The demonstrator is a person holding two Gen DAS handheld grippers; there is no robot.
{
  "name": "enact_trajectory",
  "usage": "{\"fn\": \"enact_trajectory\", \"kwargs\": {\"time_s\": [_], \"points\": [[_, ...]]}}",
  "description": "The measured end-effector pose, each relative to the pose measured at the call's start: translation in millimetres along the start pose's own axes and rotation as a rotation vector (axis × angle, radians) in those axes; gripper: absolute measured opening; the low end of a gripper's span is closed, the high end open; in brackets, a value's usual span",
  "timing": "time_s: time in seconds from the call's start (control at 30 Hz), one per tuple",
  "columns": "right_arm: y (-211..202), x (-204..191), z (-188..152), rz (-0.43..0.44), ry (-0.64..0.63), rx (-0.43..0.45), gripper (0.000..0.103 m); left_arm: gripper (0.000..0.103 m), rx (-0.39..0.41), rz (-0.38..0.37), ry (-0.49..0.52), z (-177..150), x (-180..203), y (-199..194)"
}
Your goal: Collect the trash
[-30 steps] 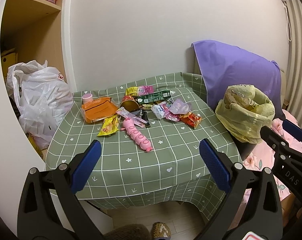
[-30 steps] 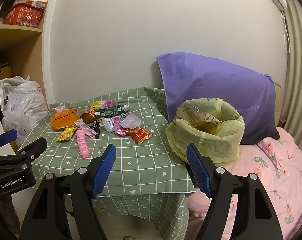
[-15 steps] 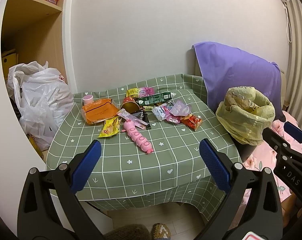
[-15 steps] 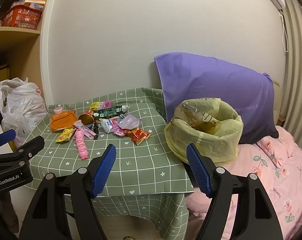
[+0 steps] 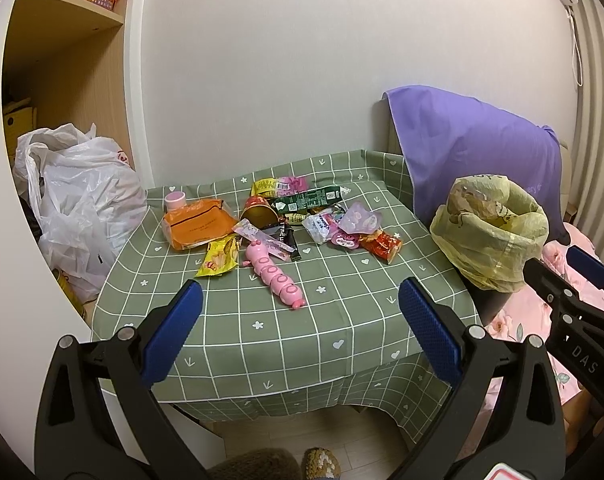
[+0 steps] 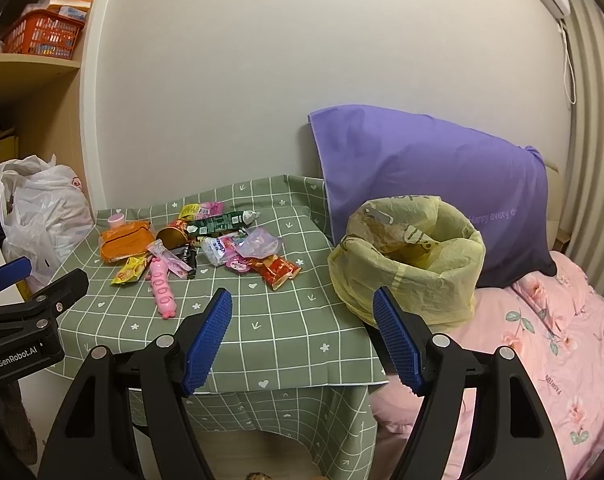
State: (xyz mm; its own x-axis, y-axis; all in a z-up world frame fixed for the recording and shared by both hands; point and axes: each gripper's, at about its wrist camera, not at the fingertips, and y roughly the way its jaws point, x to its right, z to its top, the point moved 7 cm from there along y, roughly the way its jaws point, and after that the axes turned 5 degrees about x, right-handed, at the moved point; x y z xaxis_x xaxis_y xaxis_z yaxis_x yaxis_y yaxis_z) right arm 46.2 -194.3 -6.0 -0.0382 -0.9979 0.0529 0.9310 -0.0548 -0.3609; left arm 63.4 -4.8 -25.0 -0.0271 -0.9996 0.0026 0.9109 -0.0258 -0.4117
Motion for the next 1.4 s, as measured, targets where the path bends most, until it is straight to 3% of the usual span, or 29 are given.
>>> {"fn": "enact_trajectory", "kwargs": {"time_s": [0.5, 0.8, 1.0, 1.13, 1.3, 1.4], "points": [[0, 1, 0, -0.002, 0.0, 0.001, 0.069, 0.094, 0.004, -0.002, -0.001, 2, 2, 1], [24, 3, 10, -0.006, -0.011, -0.015, 0.069, 0.094, 0.0, -0.024, -0.016, 10, -2, 26], [58, 6, 18, 0.016, 0.011, -0.038, 0.069, 0.094, -0.011, -0.038, -0.026, 17, -16, 62], [88, 1, 22, 0.05, 0.006, -0.056, 0.069, 0.094, -0.041, -0.024, -0.085, 20, -39, 97], [136, -16, 23, 0.128, 0.002, -0.097, 0.069, 0.094, -0.09, -0.002, -0.113, 19, -67, 141], [167, -27, 20, 0.221, 0.029, -0.126, 0.069, 0.094, -0.13, -0.01, -0.144, 17, -84, 169]]}}
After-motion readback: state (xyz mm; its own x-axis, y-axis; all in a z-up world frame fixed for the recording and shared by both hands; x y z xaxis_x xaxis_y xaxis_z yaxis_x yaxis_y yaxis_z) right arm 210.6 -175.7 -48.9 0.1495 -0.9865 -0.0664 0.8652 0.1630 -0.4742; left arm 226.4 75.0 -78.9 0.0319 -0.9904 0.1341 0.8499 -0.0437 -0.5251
